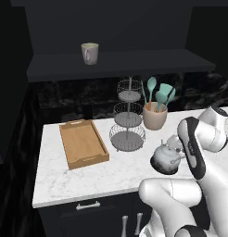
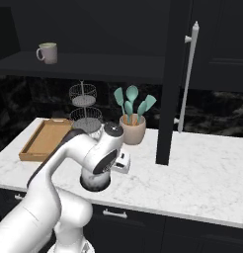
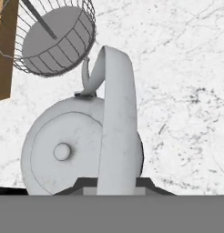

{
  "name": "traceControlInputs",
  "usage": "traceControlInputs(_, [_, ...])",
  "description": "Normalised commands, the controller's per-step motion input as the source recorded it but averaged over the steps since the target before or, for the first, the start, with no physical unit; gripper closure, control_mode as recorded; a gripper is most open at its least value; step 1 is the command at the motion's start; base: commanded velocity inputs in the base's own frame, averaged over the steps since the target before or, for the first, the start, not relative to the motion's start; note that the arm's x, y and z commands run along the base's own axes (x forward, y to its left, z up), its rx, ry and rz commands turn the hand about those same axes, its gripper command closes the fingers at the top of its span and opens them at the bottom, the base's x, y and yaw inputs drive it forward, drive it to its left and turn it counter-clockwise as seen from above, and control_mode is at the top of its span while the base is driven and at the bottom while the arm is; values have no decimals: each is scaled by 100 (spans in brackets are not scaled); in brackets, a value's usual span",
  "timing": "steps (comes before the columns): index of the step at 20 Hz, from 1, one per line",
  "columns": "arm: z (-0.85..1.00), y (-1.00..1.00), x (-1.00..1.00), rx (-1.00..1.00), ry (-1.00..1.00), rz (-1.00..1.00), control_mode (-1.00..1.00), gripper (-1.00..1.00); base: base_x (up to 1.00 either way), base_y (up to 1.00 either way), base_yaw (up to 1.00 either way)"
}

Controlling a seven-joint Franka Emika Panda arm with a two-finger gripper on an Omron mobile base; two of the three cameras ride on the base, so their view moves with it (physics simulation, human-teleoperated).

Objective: Pick the kettle from the counter and place it on the tray. Then pick the mug from the cabinet and place it on the tray. Then close the cabinet doors.

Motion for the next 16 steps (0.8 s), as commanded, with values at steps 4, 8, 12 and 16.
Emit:
traceControlInputs(4, [40, 70, -33, 4, 0, 0, -100, 100, 0, 0, 0])
traceControlInputs(8, [29, 69, -7, 0, 0, 0, -100, 100, 0, 0, 0])
traceControlInputs(12, [25, 72, -3, 0, 0, 0, -100, 100, 0, 0, 0])
traceControlInputs(16, [13, 72, 0, 0, -2, 0, -100, 100, 0, 0, 0])
